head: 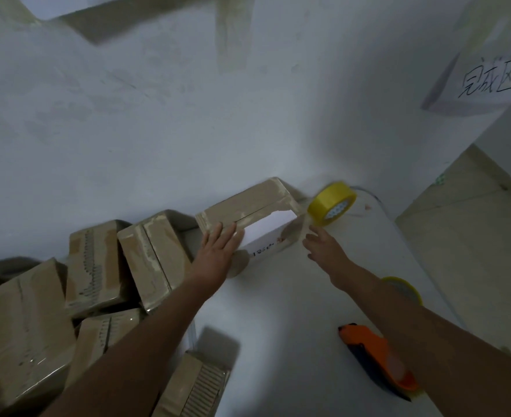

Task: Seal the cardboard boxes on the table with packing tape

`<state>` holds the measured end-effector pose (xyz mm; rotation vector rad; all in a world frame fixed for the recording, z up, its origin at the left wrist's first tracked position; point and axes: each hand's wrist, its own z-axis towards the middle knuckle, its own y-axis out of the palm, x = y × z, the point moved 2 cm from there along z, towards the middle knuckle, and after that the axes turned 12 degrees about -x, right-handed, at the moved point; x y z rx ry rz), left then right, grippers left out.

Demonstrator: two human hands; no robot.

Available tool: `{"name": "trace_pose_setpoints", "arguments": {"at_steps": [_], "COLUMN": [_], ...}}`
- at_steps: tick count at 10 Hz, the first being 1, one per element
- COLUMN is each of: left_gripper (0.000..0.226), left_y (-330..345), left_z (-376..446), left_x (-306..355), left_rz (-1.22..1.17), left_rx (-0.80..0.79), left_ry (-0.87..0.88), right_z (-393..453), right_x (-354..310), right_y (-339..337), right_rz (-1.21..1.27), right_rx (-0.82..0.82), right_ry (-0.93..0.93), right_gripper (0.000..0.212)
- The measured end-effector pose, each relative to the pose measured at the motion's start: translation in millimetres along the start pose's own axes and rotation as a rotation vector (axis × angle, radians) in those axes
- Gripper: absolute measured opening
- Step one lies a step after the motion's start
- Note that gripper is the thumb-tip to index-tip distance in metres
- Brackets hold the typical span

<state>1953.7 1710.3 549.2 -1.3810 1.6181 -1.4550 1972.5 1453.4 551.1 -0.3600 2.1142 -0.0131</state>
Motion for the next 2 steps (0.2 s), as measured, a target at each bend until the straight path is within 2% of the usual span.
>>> {"name": "trace_pose_setpoints", "arguments": {"at_steps": [1, 2], "left_gripper": [0.07, 0.067], "left_y": [-15.5, -40.3], "left_z": [2.7, -19.1], "left_x": [-15.4, -25.9], "left_rz": [-0.059, -0.258], "left_rx": [-0.025, 0.117], "left_ry": [-0.03, -0.007], "right_z": [-7.1, -32.7], "right_x": [-1.3, -7.6], "right_y": [-28.3, -75.8], "right_rz": [-0.131, -0.03], "right_rx": [0.056, 0.257], "right_ry": [-0.049, -0.174], "right_gripper": [0.045, 0.026]}}
